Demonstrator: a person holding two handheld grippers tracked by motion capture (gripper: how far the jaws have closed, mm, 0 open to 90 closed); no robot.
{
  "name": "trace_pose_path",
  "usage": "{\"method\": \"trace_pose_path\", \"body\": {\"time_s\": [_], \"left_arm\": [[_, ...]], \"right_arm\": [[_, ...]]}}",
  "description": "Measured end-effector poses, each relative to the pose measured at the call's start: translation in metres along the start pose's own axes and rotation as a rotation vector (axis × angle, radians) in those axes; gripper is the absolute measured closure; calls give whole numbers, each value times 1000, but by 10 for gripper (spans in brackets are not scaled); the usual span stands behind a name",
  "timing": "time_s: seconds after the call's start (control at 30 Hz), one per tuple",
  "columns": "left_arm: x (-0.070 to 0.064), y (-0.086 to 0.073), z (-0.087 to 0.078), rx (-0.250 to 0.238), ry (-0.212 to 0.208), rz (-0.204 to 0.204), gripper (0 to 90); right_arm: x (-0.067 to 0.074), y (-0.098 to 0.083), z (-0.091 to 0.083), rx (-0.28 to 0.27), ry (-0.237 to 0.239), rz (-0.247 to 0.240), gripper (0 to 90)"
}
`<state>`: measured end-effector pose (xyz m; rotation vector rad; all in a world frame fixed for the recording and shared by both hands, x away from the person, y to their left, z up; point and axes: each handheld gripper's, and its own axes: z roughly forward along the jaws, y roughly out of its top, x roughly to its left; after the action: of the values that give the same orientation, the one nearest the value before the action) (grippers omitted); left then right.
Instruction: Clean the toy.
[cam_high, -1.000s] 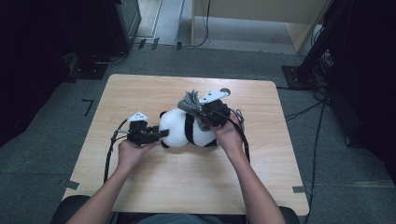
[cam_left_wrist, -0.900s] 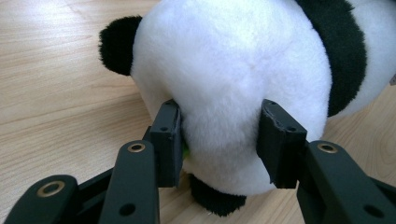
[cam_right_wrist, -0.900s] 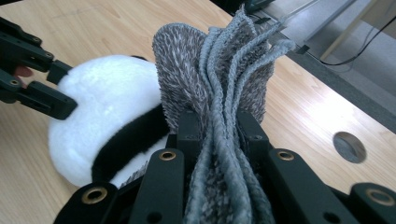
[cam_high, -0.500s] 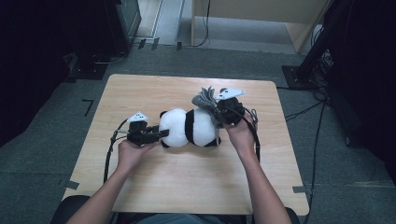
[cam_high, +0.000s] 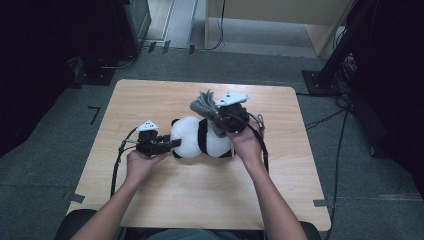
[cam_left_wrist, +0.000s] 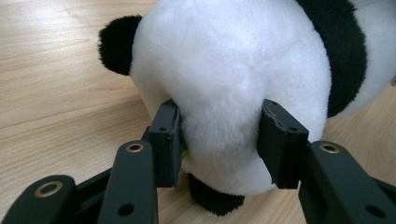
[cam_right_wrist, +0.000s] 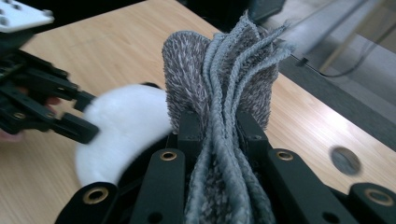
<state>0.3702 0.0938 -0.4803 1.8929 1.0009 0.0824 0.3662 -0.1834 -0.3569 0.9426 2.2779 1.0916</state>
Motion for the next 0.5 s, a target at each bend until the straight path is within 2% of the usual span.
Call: {"method": "trace_pose_path", "body": {"time_s": [0.23, 0.5], "left_arm": [[0, -1, 0, -6, 1, -2, 541], [-1, -1, -1, -6, 4, -2, 541]], "right_arm": [[33, 16, 37, 28, 67, -44, 766], [60, 23, 70, 61, 117, -71, 765]]}}
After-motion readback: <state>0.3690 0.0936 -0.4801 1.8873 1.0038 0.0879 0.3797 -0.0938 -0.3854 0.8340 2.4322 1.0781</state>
